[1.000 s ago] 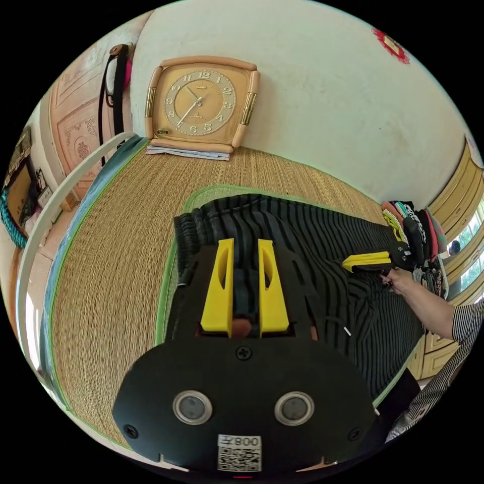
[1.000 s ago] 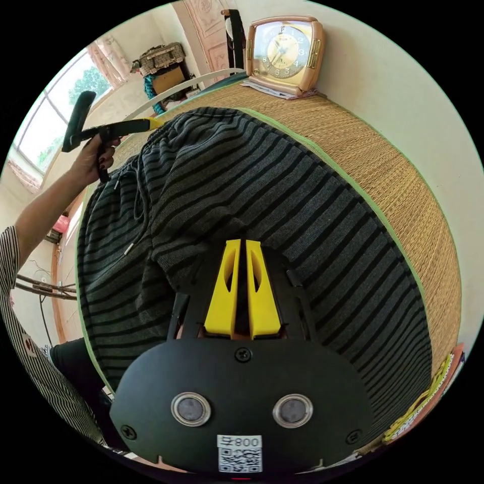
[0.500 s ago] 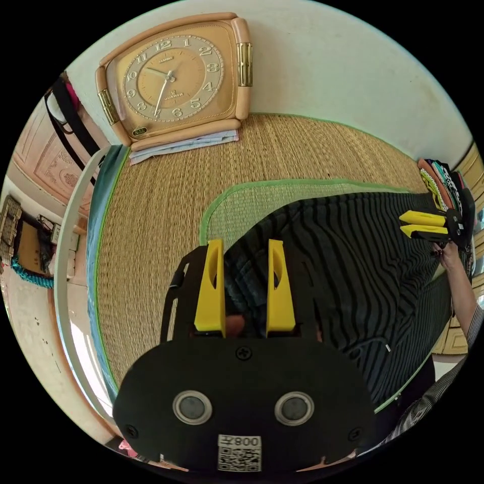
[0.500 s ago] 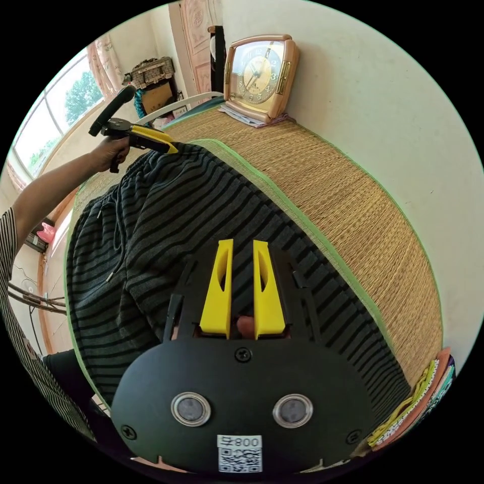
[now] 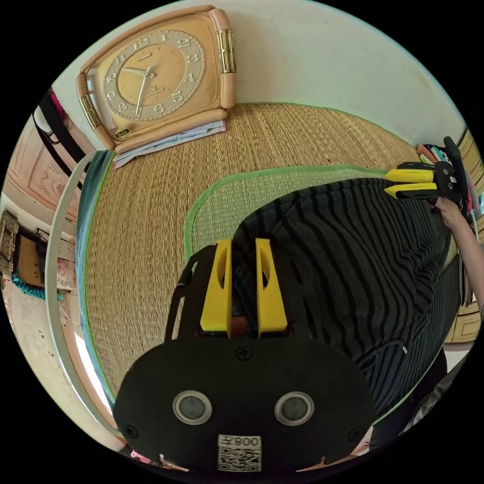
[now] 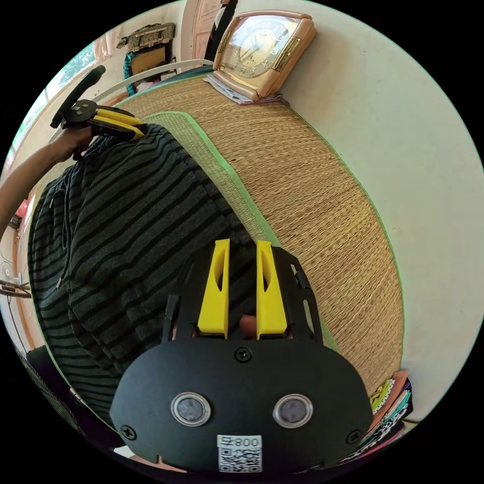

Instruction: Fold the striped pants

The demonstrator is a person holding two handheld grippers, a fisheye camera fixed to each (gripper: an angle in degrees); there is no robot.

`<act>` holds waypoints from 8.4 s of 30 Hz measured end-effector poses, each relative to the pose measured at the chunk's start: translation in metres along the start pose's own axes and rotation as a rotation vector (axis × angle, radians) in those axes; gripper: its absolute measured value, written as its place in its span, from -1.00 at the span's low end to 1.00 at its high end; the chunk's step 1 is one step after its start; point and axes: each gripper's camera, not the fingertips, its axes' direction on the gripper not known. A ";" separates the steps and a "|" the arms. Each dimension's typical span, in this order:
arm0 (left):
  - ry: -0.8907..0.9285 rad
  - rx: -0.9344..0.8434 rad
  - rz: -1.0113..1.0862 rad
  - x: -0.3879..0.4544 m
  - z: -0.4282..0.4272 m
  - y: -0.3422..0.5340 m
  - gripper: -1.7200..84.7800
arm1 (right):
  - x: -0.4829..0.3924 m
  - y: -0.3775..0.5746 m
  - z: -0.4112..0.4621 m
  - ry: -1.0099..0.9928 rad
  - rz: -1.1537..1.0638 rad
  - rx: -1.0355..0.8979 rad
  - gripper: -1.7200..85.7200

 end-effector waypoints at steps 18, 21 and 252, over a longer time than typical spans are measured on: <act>-0.034 0.120 -0.103 0.070 -0.069 0.023 -0.91 | -0.043 0.048 -0.018 0.036 0.017 0.051 -0.94; -0.010 0.142 -0.091 0.081 -0.094 0.039 -0.91 | -0.052 0.070 -0.038 0.024 0.040 0.095 -0.94; 0.702 -0.140 0.226 0.250 0.782 0.500 -0.86 | -0.121 0.386 0.307 0.205 0.369 -0.069 -0.83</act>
